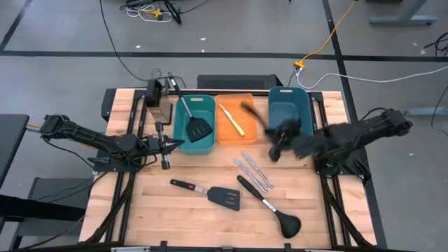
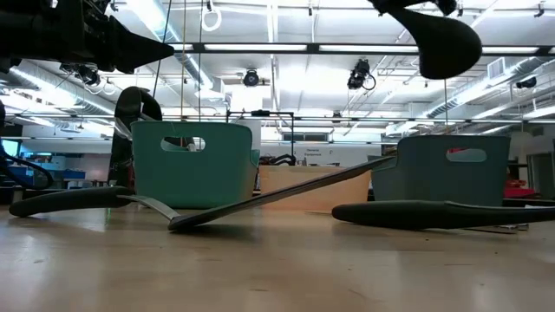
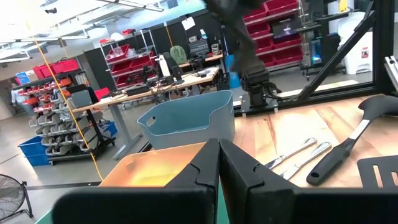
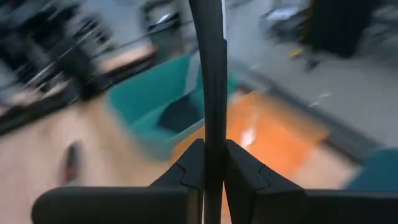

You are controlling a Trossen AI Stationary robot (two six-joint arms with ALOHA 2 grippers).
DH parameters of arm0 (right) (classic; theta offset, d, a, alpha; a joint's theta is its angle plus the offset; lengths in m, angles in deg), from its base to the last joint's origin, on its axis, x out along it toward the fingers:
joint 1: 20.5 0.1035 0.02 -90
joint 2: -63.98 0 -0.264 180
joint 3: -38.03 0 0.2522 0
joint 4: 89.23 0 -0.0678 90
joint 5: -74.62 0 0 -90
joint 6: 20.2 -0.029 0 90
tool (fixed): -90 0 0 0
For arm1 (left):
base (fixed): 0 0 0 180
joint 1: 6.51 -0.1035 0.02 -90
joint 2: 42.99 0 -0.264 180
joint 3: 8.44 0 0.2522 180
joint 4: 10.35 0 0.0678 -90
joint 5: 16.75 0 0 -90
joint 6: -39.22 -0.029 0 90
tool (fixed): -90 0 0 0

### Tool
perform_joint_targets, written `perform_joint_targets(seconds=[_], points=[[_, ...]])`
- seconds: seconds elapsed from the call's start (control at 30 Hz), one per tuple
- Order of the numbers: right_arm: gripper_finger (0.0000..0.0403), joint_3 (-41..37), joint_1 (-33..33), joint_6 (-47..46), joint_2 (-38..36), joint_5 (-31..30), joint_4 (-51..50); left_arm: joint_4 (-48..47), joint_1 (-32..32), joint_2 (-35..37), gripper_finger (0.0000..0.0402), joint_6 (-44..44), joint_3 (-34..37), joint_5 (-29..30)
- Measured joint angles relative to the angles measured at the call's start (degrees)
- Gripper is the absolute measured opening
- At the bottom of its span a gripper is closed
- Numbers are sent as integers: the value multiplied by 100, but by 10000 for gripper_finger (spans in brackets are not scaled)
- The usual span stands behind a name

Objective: Pick & Place Kitchen Items
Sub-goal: Put the top black spoon into the blue bin

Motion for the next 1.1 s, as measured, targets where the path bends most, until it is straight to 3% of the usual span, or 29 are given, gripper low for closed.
perform_joint_targets(seconds=[0.1, 0.33, 0.73, 1.1], points=[[40, 0, -516, 203, -387, -343, -287, 2, 1, 1, 16, 0, 0, 0], [40, -445, -1891, 314, -529, -404, -264, 3, 1, 1, 16, -9, 0, -16], [40, -3302, -3690, 461, -520, 697, 3276, -2, 1, -1, 16, -14, 0, -17], [40, -3866, -4556, 280, -338, 1224, 3833, -20, 1, -1, 16, -63, 0, -2]])
